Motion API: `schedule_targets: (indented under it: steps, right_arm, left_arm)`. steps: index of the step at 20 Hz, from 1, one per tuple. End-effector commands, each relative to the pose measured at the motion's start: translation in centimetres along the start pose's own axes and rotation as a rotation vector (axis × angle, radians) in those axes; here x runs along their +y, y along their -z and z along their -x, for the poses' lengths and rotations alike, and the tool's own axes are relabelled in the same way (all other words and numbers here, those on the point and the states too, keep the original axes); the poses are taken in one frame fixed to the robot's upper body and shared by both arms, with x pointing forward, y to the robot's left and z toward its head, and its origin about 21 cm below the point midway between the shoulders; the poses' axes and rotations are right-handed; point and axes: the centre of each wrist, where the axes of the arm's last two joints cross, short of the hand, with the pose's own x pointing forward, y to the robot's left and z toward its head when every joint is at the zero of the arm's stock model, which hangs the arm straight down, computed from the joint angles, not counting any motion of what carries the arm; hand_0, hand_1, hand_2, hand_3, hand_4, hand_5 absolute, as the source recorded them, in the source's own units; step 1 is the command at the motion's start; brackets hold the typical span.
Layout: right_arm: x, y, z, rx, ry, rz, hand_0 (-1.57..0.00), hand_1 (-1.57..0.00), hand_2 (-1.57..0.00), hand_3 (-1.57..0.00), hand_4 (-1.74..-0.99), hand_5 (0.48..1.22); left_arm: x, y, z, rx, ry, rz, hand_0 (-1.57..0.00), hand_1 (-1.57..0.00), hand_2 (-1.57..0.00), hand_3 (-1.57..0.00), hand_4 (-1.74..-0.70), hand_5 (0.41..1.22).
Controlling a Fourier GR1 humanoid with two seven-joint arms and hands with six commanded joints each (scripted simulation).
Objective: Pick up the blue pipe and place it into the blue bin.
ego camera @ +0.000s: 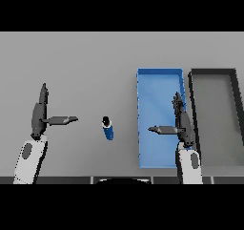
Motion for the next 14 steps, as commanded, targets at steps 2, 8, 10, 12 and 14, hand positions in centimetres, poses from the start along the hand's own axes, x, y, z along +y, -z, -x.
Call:
schedule_targets:
  steps: [2, 8, 10, 12, 14]
  right_arm:
    - [-0.1, -0.1, 0.0, -0.001, 0.000, 0.002, 0.00, 0.00, 0.00, 0.00, -1.205, 0.629]
    - [-2.5, -2.1, -0.6, -0.132, -0.217, -0.054, 0.00, 0.00, 0.00, 0.00, -1.201, 0.628]
    - [-2.9, -3.0, -1.0, -0.146, -0.294, -0.083, 0.00, 0.00, 0.00, 0.00, -1.197, 0.626]
    - [-2.5, -3.4, -1.2, -0.141, -0.304, -0.098, 0.00, 0.00, 0.00, 0.00, -1.196, 0.623]
    - [-2.2, -3.2, -1.4, -0.126, -0.308, -0.099, 0.00, 0.00, 0.00, 0.00, -1.203, 0.625]
  left_arm:
    - [-0.1, -0.1, 0.0, -0.009, -0.001, 0.000, 0.00, 0.00, 0.00, 0.00, -0.97, 0.593]
    - [2.2, -1.8, 0.8, -0.066, 0.123, 0.185, 0.00, 0.00, 0.00, 0.00, -0.96, 0.592]
    - [3.2, -1.7, 1.0, -0.074, 0.161, 0.256, 0.00, 0.00, 0.00, 0.00, -0.96, 0.590]
    - [2.9, -1.8, 1.3, -0.070, 0.163, 0.290, 0.00, 0.00, 0.00, 0.00, -0.96, 0.595]
    - [3.0, -1.7, 1.1, -0.077, 0.150, 0.328, 0.00, 0.00, 0.00, 0.00, -0.96, 0.593]
